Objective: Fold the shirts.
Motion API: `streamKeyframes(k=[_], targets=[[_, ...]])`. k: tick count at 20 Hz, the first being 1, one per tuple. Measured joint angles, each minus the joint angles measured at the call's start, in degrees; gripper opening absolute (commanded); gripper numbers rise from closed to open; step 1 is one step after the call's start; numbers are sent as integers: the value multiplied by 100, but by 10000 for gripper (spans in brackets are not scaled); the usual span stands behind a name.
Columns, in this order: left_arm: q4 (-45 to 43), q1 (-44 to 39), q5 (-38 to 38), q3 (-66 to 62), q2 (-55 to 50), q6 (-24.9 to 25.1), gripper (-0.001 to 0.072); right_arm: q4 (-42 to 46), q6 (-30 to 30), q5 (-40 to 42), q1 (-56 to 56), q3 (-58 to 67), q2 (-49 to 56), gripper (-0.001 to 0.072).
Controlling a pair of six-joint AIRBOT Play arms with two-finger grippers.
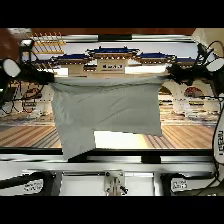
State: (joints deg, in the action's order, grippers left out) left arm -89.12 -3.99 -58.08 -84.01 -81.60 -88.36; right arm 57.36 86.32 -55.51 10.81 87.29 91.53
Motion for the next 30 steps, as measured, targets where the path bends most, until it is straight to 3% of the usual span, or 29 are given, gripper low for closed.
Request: streamKeyframes(k=[3,4,5,6,7,9,12,14,16,22,30], targets=[[302,2,433,20,-658,-352,44,-365,0,511,-101,-20,455,67],[442,2,520,26,-846,-461,50,-426,2,592,-164,-22,544,101],[586,2,564,26,-984,-546,201,-459,2,671,-236,-22,616,301],[715,2,564,26,-1104,-605,528,-474,2,697,-304,-17,667,518],[809,9,498,13,-1187,-632,720,-492,0,699,-341,9,682,544],[922,111,83,-120,-1276,-544,708,-415,0,538,-348,120,619,544],[966,588,-1248,-256,-1281,52,706,323,-7,-402,-168,297,286,543],[1217,1110,-2022,26,-1106,409,587,1056,-7,-1368,39,306,-7,544],[1676,1694,-2312,734,-761,739,592,1499,-44,-2120,289,142,-319,543],[3032,2647,-1622,2911,9,1729,604,1792,-81,-2839,697,-848,-1036,544],[3495,2258,-761,3532,52,2033,595,1569,-59,-2695,750,-1235,-1185,544]])
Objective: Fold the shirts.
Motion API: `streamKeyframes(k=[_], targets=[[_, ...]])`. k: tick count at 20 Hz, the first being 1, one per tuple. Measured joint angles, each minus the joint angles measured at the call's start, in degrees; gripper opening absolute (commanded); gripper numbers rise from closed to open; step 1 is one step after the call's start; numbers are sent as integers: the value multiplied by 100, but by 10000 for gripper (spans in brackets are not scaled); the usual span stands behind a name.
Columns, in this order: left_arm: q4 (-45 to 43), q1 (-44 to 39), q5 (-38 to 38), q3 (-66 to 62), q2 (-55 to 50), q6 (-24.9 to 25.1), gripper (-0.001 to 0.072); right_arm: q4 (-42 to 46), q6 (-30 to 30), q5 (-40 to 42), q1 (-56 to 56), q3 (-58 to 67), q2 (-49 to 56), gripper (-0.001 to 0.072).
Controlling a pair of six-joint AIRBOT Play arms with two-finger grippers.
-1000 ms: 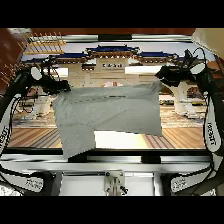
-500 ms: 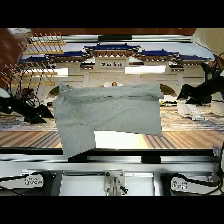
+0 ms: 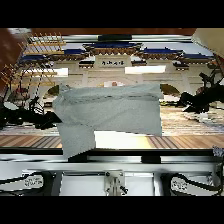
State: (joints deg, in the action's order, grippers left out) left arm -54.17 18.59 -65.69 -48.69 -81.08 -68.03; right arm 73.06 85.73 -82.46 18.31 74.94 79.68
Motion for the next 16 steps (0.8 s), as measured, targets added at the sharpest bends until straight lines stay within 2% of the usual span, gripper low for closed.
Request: streamKeyframes(k=[1,2,4,5,9,16], targets=[[57,-70,37,17,-42,11,593,2,0,9,4,-11,-7,544],[72,-153,59,17,-81,11,551,15,-2,24,7,-17,-7,544],[63,-308,177,35,-212,17,153,31,0,37,4,-24,-9,544],[61,-374,212,59,-267,20,63,37,0,42,4,-26,-9,544],[50,-494,219,48,-286,31,44,39,-39,-17,94,-365,-9,545],[-26,-470,238,26,-44,33,44,-507,-267,286,251,-2011,-9,544]])
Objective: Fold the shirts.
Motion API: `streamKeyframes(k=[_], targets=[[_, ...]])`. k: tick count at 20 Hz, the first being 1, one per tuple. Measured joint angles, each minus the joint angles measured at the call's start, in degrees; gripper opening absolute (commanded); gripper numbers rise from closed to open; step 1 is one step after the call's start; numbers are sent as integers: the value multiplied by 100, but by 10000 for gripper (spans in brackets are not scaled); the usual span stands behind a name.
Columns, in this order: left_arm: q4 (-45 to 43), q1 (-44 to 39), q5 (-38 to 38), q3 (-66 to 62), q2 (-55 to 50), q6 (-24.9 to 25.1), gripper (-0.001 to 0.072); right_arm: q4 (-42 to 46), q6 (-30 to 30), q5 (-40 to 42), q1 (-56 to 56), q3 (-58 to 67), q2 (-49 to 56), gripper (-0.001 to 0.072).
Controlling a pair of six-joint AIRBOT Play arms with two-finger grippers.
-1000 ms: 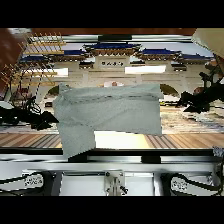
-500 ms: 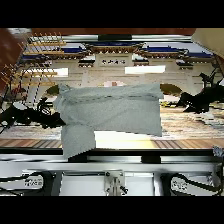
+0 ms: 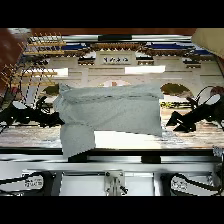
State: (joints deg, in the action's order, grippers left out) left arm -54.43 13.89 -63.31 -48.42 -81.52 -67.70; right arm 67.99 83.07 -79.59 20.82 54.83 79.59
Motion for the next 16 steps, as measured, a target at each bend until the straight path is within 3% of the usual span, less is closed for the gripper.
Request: streamKeyframes(k=[11,12,13,14,16], targets=[[50,-2,-57,-22,225,0,43,-984,-214,658,-98,-664,352,544],[50,0,-72,-22,232,0,44,-1025,-214,682,-190,-667,382,477],[50,-2,-94,-22,236,0,43,-1021,-216,758,-306,-669,407,227],[50,0,-116,-28,240,0,43,-997,-212,909,-415,-680,437,69],[48,0,-151,-98,249,4,43,-981,-164,1045,-566,-662,448,67]])
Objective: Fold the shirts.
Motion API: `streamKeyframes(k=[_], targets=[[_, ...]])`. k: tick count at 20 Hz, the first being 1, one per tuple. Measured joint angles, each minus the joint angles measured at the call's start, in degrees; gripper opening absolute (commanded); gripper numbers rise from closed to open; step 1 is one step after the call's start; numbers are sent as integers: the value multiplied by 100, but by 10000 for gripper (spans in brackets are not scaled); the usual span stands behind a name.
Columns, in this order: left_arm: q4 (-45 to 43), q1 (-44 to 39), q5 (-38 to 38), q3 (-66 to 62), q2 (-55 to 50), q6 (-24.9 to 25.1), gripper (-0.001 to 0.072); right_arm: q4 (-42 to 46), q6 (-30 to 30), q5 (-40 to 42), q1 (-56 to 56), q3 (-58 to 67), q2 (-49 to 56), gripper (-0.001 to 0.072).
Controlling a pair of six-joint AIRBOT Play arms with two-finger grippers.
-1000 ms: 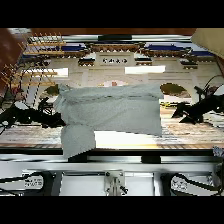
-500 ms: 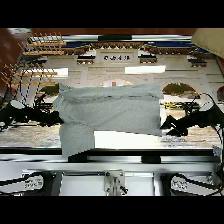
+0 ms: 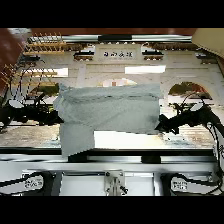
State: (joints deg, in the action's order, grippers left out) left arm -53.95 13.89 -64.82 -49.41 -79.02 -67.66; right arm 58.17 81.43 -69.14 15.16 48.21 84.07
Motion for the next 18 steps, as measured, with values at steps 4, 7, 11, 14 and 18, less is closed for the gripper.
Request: streamKeyframes(k=[4,7,11,14,18], targets=[[-2,-2,-120,-726,236,61,42,-479,-468,-105,-133,485,-428,66],[-4,-2,-129,-2028,876,92,43,-732,-883,-254,-160,1572,-1290,66],[20,-2,420,-4194,2173,101,43,-828,-1311,439,-170,3512,-2745,66],[15,-2,1045,-5163,3226,101,42,-728,-1453,1134,-175,4520,-3694,66],[-304,-2,1283,-5606,4242,-74,43,-291,-1207,1167,-175,5025,-4474,66]])
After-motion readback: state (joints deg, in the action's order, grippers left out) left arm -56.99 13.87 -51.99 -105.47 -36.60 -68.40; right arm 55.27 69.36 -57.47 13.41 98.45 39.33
